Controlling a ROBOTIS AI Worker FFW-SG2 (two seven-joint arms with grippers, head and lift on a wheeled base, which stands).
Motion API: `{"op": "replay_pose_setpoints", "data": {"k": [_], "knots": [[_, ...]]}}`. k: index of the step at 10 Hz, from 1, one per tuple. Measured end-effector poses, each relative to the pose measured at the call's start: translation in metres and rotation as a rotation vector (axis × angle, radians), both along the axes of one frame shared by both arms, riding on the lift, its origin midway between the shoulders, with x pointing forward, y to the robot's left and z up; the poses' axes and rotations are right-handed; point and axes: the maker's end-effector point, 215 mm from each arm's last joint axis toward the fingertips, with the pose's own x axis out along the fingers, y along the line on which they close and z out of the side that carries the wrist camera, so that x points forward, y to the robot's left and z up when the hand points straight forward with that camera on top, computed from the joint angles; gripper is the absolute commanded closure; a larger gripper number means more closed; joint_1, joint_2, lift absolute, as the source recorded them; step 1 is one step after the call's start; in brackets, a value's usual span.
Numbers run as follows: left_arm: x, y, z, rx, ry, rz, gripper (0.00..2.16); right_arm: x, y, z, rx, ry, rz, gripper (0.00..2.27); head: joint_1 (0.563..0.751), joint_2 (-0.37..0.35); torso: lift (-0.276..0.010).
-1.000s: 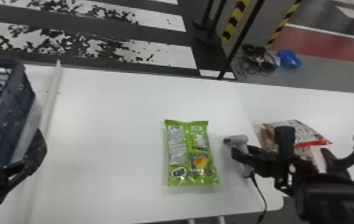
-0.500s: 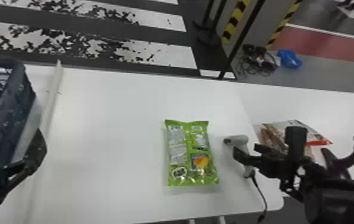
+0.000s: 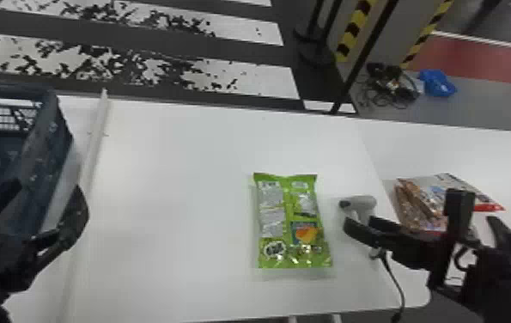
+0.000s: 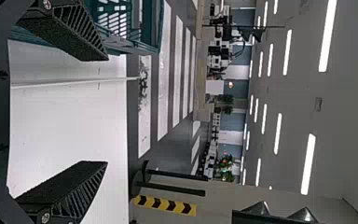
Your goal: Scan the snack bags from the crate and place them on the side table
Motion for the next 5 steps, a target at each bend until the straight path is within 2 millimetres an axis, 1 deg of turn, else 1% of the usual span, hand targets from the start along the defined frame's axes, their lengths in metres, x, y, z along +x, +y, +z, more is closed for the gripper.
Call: {"op": "replay_pose_setpoints", "data": {"k": [2, 5], "knots": [[0.000, -0.002, 0.000, -0.002, 0.000, -0.001, 0.08, -0.011, 0.016, -0.004, 0.078, 0.045, 0.033, 0.11, 0.695, -0.196, -0.094], [0.000, -0.011, 0.002, -0.011, -0.003, -0.012, 0.08, -0.018, 0.028, -0.018, 0.161, 0.111, 0.056, 0.12, 0.695, -0.192, -0.094]]}}
